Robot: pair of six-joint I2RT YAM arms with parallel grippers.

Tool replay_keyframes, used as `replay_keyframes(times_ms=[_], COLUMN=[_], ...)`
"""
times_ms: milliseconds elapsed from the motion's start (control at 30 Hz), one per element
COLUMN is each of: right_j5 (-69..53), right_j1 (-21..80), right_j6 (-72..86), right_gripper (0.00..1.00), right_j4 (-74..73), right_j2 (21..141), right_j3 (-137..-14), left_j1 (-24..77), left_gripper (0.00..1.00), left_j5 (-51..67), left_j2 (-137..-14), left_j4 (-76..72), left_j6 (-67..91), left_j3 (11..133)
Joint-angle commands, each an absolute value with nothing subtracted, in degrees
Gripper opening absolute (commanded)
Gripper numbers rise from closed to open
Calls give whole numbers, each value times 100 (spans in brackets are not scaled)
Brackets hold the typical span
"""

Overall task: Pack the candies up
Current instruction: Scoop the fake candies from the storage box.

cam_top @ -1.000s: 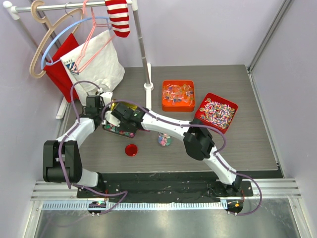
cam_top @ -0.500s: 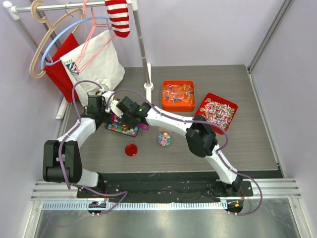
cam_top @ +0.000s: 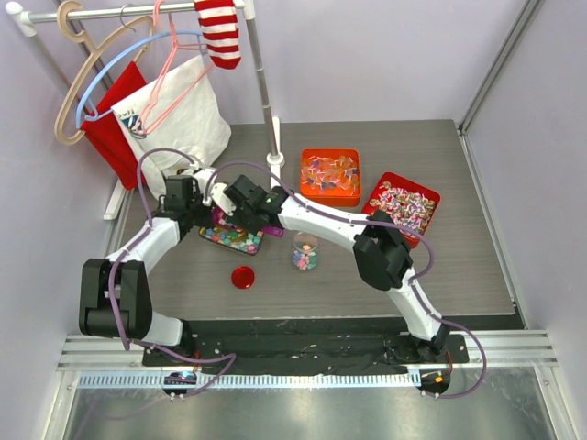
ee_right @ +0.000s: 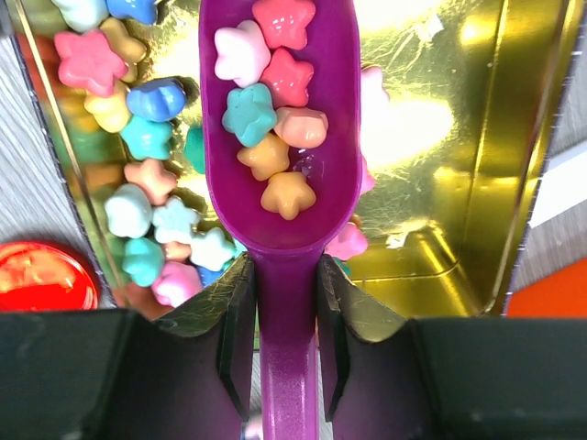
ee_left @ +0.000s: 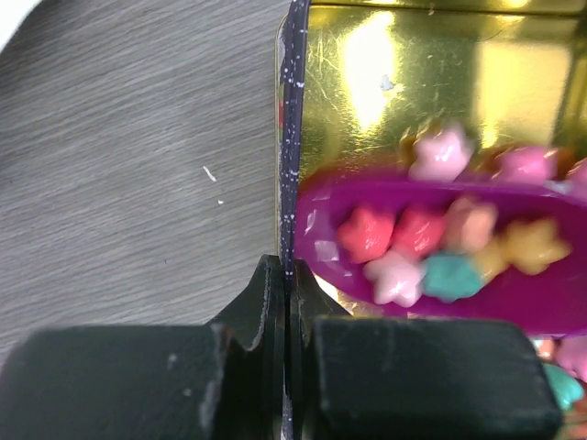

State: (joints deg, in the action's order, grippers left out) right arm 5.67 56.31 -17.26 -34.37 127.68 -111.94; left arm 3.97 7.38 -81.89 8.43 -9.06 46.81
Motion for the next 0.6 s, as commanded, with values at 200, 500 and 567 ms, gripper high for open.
replay_keyframes(times_ms=[200, 500, 567], right_j5=[1063, 941, 818], right_j1=[5335, 5212, 5221], right_j6=[-2127, -2232, -2285], right_gripper=[1, 1, 1], right_j4=[-3199, -3120, -3111], right_j2=[11655, 11294, 11206], right_j3=[-10521, -10213, -10117], left_j1=[413, 404, 404], left_gripper=[0, 0, 0], left_j5=[1002, 984, 976], left_j2=[-8042, -8007, -8015], left_j4=[738, 747, 747], left_j6=[-782, -791, -800], left_j3=[4913, 4896, 4896])
